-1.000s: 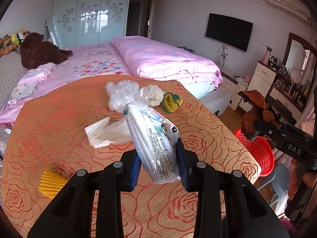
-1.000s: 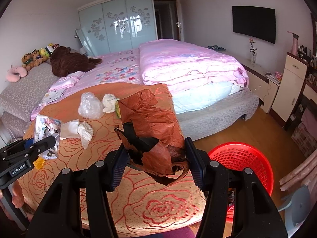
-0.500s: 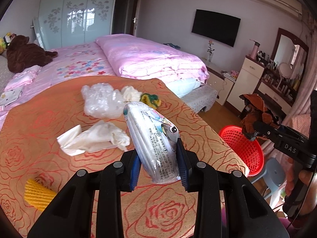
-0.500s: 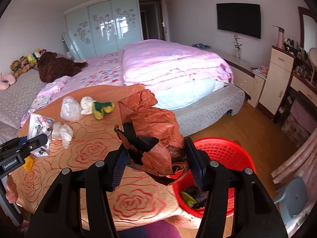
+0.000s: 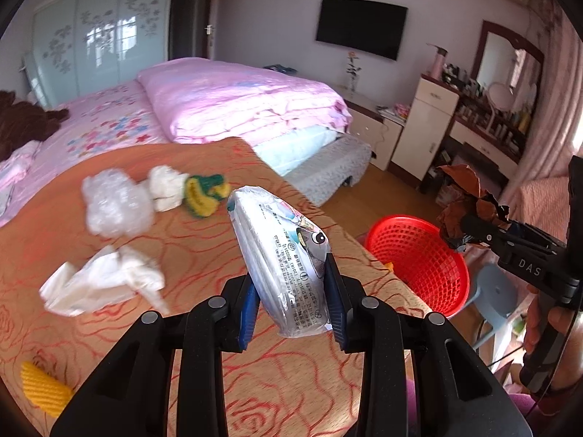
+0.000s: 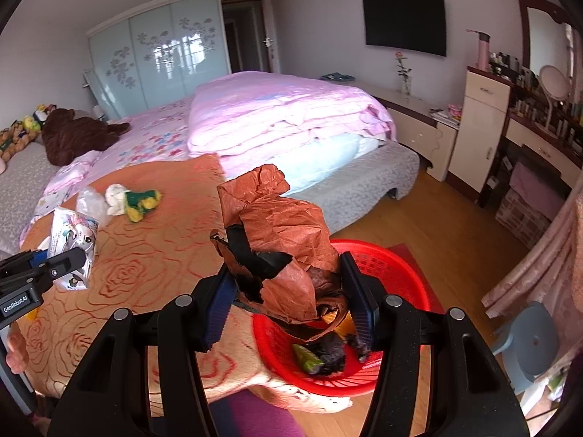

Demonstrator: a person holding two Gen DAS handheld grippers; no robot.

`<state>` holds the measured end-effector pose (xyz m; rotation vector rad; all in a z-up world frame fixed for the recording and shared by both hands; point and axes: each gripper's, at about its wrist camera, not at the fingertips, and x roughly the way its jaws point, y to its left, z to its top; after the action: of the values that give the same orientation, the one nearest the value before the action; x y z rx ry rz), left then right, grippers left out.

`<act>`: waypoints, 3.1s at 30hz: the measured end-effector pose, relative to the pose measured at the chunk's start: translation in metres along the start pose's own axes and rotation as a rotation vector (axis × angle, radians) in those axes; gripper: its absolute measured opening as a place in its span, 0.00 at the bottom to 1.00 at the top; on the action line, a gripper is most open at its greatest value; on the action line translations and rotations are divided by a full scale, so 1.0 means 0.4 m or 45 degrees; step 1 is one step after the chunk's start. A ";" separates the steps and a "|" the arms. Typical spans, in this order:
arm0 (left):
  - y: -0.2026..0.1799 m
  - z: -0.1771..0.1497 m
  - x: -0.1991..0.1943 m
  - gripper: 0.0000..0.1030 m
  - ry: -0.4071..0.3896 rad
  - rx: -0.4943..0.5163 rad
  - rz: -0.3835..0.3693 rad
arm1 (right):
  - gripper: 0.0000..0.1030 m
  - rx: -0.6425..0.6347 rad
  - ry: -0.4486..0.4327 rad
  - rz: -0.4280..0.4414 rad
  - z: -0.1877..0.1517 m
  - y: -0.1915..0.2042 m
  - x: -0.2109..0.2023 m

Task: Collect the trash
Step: 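Carry the wipes packet and brown bag in both tools over the red basket, then open both tools to drop the wipes packet and brown bag into the basket, then move both open tools back over the trash on the bed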

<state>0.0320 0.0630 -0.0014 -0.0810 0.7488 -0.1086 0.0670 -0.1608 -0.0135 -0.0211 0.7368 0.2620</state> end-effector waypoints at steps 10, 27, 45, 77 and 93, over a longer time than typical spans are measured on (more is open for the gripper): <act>-0.129 0.034 0.099 0.30 0.081 0.123 -0.123 | 0.53 0.087 0.042 -0.091 -0.024 -0.096 0.024; -0.297 0.025 0.263 0.30 0.276 0.283 -0.285 | 0.53 0.221 0.177 -0.148 -0.093 -0.209 0.107; -0.347 0.017 0.316 0.36 0.341 0.325 -0.319 | 0.54 0.251 0.199 -0.169 -0.103 -0.235 0.128; -0.222 0.002 0.201 0.58 0.175 0.195 -0.147 | 0.64 0.222 0.124 -0.148 -0.094 -0.201 0.089; 0.015 -0.030 0.047 0.63 0.071 -0.053 0.126 | 0.65 0.076 0.081 0.006 -0.071 -0.036 0.061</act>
<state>0.0379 0.0662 -0.0234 -0.0810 0.8093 -0.0011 0.0691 -0.1723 -0.0521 0.0289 0.8079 0.2444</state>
